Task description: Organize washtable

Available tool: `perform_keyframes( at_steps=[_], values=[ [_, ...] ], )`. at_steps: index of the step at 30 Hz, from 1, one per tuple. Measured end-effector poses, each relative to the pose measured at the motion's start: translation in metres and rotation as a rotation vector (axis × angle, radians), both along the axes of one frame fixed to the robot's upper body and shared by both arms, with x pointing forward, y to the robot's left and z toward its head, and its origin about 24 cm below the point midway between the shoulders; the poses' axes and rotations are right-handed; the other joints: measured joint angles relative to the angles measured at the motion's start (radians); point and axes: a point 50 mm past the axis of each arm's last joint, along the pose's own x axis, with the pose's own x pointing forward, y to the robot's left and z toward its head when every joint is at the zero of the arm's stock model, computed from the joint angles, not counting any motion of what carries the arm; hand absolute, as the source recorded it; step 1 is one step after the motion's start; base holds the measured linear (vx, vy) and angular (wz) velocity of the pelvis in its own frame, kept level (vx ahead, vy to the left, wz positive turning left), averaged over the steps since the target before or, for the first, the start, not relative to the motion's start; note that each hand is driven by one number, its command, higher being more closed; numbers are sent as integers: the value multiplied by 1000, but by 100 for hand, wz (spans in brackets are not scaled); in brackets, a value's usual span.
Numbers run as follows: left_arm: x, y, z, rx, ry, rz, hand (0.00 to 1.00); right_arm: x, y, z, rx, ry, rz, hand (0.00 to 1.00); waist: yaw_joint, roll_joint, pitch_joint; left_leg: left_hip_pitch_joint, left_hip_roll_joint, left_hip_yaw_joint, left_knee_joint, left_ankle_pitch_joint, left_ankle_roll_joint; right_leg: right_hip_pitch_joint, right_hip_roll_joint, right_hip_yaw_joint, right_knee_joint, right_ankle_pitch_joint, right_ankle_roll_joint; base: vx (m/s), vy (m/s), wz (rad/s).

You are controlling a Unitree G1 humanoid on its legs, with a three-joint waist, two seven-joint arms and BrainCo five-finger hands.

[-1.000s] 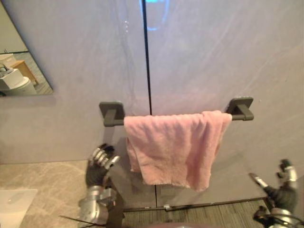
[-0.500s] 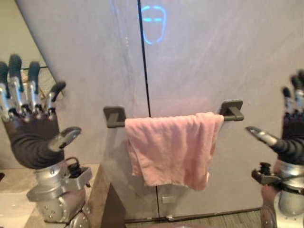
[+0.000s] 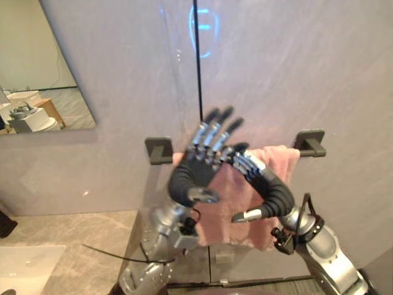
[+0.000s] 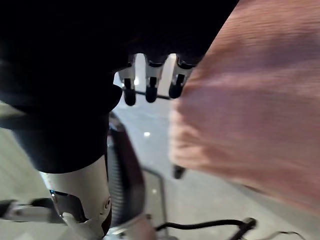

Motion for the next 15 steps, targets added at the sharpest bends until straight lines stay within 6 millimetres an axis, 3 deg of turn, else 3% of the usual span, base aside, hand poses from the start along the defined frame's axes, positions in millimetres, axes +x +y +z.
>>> perform_keyframes(
  at_steps=[5,15],
  values=[
    [-8,-30,-20,83,66,-209,0,0,0,-40,-171,148,4,0,1,-3,28,3,-1,1,-1,0,0,1,-1,1,0,0,0,0,0,0],
    [-5,-39,-46,219,105,-242,0,4,0,-77,-331,211,-67,0,-7,7,69,6,-1,4,-2,0,0,0,-1,5,4,0,0,-9,-1,0]
  ],
)
